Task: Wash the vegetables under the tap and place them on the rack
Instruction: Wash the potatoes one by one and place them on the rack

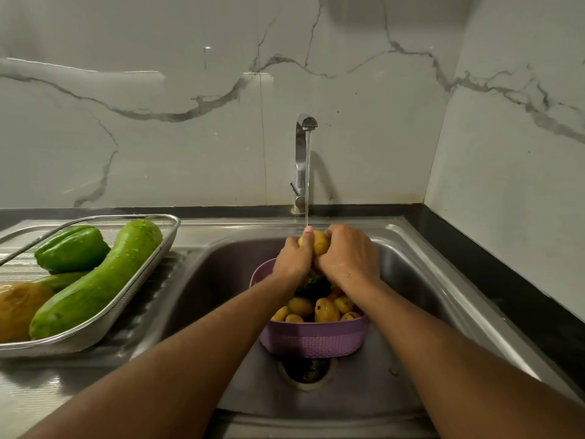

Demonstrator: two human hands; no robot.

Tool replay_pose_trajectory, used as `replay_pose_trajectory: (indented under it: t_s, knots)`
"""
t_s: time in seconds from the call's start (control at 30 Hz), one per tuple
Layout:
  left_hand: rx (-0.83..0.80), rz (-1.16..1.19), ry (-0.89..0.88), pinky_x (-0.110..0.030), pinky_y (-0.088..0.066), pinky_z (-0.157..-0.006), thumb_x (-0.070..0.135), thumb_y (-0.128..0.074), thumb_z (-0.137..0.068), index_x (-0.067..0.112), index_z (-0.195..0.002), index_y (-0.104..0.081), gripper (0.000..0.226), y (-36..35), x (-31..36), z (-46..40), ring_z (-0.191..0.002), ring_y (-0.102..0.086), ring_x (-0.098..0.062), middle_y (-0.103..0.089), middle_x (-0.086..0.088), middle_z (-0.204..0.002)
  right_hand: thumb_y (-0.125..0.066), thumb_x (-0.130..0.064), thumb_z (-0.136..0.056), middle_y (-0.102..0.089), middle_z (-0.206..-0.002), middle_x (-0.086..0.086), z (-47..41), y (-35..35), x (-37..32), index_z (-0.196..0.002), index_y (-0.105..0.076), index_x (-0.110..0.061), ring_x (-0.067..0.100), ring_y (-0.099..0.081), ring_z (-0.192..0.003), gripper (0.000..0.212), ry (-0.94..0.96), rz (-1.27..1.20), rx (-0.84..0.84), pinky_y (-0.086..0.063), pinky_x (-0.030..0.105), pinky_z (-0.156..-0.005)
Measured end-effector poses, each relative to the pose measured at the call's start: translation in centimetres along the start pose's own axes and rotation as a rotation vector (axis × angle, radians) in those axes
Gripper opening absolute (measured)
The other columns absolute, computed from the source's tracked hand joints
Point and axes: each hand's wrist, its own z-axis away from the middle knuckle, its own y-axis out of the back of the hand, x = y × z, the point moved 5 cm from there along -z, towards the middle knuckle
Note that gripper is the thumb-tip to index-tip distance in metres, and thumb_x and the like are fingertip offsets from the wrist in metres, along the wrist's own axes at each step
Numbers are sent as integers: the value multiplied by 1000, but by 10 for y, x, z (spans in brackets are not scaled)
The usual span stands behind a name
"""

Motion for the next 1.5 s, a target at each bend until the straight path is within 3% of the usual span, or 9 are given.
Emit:
replay_pose_trajectory:
  t_s: [0.13,0.27,0.47,0.57,0.63,0.93,1.13,1.37,1.5]
  knots:
    - [72,-60,-168,-44,-54,-97,68,-36,-101,17,-127,-57,61,-3,11,4,-101,-66,-16,-68,0,-110,-66,-32,-99,-57,-117,3,3,4,-10,-124,-52,-19,14,-53,-89,32,16,29,35,-43,28,-71]
    - [-298,307,233,-33,-50,-97,70,-37,-100,13,-128,-67,70,-12,-10,-5,-111,-65,-21,-73,-7,-114,-77,-14,-87,-59,-120,2,8,-7,-16,-137,-48,-21,13,-52,-99,58,77,-109,-203,-45,28,-78]
    - [-261,372,354,-24,-36,-48,69,-19,-103,11,-95,-63,73,1,-16,-2,-49,-46,-12,-53,-4,-57,-53,-20,-106,-72,-114,2,9,-23,-14,-141,-59,-24,13,-72,-92,36,44,-478,-314,-62,39,-88]
    - [-172,495,304,-37,-60,-84,77,-28,-98,11,-110,-71,80,-4,-12,-6,-91,-71,-23,-75,-15,-94,-46,-26,-110,-67,-133,1,7,-25,-19,-149,-52,-31,19,-66,-117,40,92,-449,-244,-58,43,-98]
    - [-132,562,251,-49,-51,-107,69,-35,-101,12,-124,-70,70,-3,-7,-5,-117,-67,-31,-74,-16,-118,-45,-23,-110,-58,-147,1,4,-28,-20,-153,-45,-34,23,-59,-130,45,97,-401,-201,-56,45,-103]
    - [-147,186,-195,-40,-54,-99,40,-31,-112,15,-129,-55,39,-9,19,18,-112,-63,-19,-65,-7,-120,-30,-46,-112,-68,-106,6,-6,-36,-2,-118,-67,-16,14,-62,-91,48,-367,-829,-146,-48,27,-72]
    - [-291,-111,-406,-39,-49,-104,38,-40,-110,22,-137,-45,32,-12,11,22,-119,-55,-18,-53,-4,-132,-45,-47,-106,-72,-112,21,9,-49,17,-115,-68,-8,35,-68,-105,46,-916,-1316,-388,-56,49,-97]
    - [-168,155,-255,-18,-54,-75,38,-28,-113,12,-116,-59,40,-2,14,19,-95,-65,-14,-66,-9,-106,-40,-45,-108,-66,-114,16,21,-40,-8,-125,-64,-8,27,-61,-111,47,-589,-1131,-402,-48,46,-108]
    - [-19,386,80,-30,-55,-69,44,-25,-112,14,-91,-62,51,6,9,9,-81,-65,-17,-68,-10,-89,-30,-45,-111,-38,-161,13,19,-41,-25,-162,-26,-31,32,-44,-142,53,-367,-943,-392,-37,51,-119]
